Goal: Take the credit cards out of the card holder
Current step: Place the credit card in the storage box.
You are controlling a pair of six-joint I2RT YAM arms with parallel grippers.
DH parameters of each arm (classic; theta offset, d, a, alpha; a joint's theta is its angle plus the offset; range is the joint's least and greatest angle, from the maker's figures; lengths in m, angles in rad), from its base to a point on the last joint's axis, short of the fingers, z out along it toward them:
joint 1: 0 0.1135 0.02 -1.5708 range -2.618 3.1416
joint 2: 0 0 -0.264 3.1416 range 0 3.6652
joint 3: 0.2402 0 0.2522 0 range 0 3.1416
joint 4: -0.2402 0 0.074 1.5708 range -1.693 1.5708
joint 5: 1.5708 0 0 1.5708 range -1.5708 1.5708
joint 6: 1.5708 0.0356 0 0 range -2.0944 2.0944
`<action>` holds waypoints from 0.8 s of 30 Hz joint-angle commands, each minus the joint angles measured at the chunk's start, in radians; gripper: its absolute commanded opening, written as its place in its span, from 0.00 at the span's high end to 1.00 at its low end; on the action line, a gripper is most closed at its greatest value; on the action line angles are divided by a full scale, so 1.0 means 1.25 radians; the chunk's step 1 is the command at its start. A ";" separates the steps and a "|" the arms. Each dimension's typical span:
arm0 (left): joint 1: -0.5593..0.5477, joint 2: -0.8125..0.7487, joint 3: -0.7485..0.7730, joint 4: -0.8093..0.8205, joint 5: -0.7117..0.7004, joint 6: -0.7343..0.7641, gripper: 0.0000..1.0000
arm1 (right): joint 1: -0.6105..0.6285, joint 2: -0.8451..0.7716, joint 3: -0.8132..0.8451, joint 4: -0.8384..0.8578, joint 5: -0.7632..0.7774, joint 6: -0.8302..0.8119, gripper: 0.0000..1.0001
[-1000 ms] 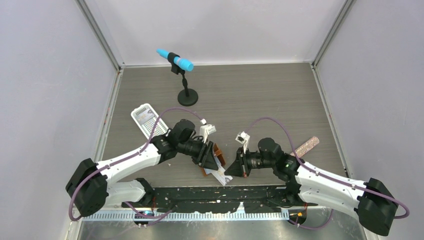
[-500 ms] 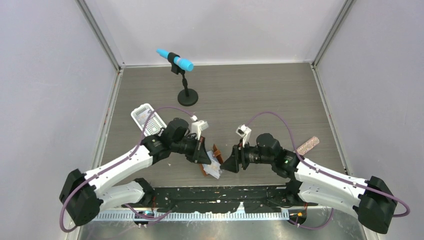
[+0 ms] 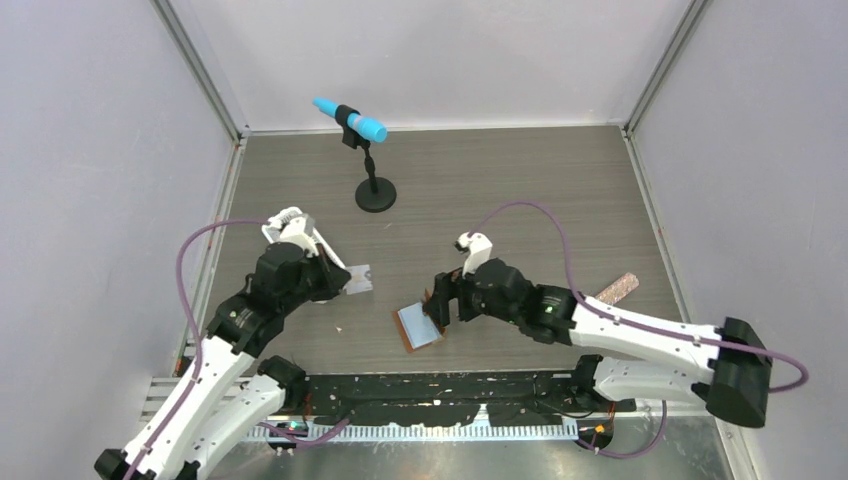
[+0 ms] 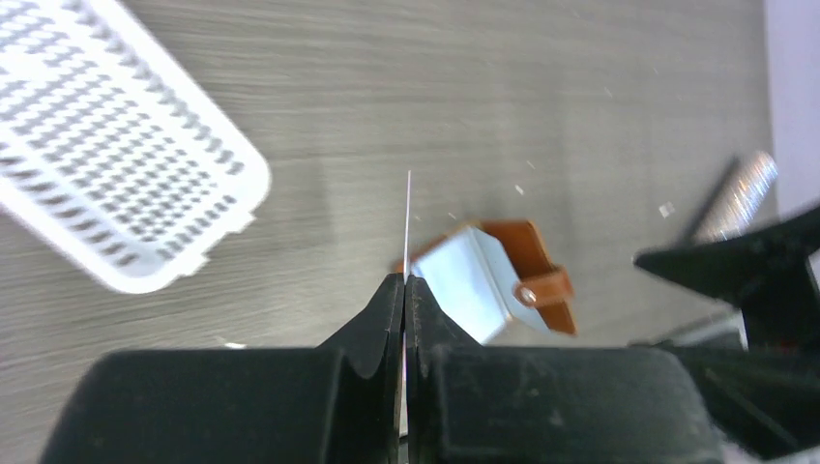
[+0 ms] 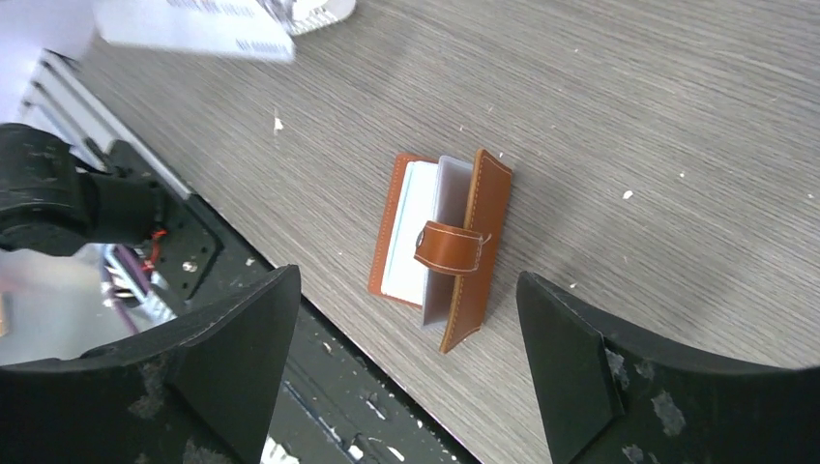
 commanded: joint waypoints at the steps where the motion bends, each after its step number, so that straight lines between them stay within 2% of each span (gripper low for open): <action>1: 0.056 -0.028 0.017 -0.081 -0.194 -0.032 1.00 | 0.066 0.107 0.077 -0.032 0.147 -0.010 0.10; 9: 0.150 0.002 0.045 -0.085 -0.241 -0.020 1.00 | 0.118 0.306 0.157 -0.062 0.207 -0.005 0.13; 14: 0.258 0.031 0.058 -0.058 -0.241 0.008 1.00 | 0.117 0.314 0.112 -0.005 0.188 0.012 0.29; 17: 0.335 0.053 0.045 0.003 -0.248 0.030 1.00 | 0.117 0.305 0.080 0.031 0.173 0.016 0.36; 19: 0.408 0.082 0.055 0.028 -0.168 0.038 1.00 | 0.116 0.300 0.061 0.056 0.167 0.020 0.46; 21: 0.462 0.115 0.071 0.050 -0.135 0.053 1.00 | 0.115 0.297 0.048 0.072 0.165 0.024 0.51; 24: 0.527 0.171 0.084 0.102 -0.117 0.061 1.00 | 0.113 0.290 0.038 0.080 0.173 0.024 0.52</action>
